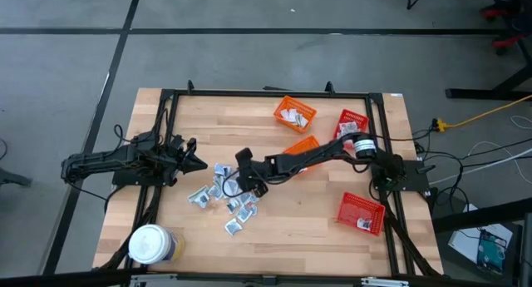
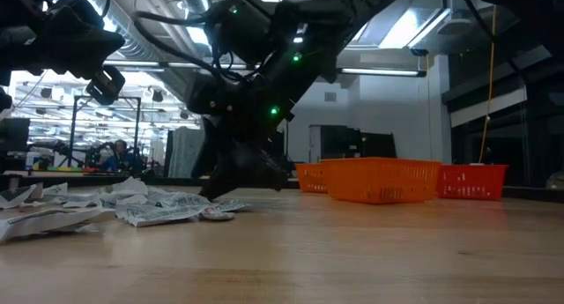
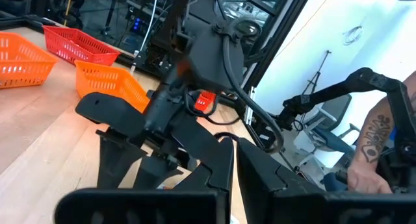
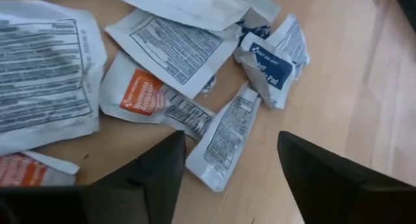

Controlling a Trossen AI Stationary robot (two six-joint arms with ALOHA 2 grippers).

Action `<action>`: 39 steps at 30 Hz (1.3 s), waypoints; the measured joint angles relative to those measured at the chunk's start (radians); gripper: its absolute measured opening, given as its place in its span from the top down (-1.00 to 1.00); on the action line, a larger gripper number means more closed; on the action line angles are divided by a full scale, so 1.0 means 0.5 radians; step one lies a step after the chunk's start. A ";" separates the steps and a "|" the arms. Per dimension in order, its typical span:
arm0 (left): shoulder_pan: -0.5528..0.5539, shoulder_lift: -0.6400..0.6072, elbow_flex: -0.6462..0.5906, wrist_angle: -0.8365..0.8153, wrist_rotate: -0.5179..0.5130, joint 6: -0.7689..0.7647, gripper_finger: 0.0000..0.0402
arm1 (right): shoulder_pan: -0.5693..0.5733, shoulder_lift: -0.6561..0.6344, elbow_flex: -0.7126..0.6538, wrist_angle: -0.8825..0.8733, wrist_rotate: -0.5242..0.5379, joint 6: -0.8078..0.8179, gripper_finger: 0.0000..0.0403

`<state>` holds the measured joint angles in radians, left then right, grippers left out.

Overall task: Pick & Place First Aid Supplies
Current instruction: Put the orange ointment pack into the top red bin

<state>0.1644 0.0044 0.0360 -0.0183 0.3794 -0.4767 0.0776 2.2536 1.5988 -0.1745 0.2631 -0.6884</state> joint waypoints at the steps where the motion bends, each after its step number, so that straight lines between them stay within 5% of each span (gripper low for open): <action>1: 0.000 -0.001 0.000 0.000 0.000 0.000 0.92 | 0.002 0.001 0.000 -0.002 0.024 0.001 -0.17; 21: 0.000 0.000 0.000 0.000 0.001 0.000 0.92 | -0.006 0.031 -0.007 -0.030 0.066 0.369 0.96; 30: 0.000 0.000 0.000 0.000 0.001 0.000 0.92 | -0.007 -0.007 -0.008 -0.179 0.122 0.434 0.95; 39: 0.000 -0.001 0.000 0.000 0.001 0.000 0.92 | -0.089 -0.180 -0.016 -0.500 -0.381 0.819 0.98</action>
<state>0.1646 0.0041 0.0360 -0.0181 0.3797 -0.4767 0.0330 2.1637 1.5909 -0.4244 0.0725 -0.2790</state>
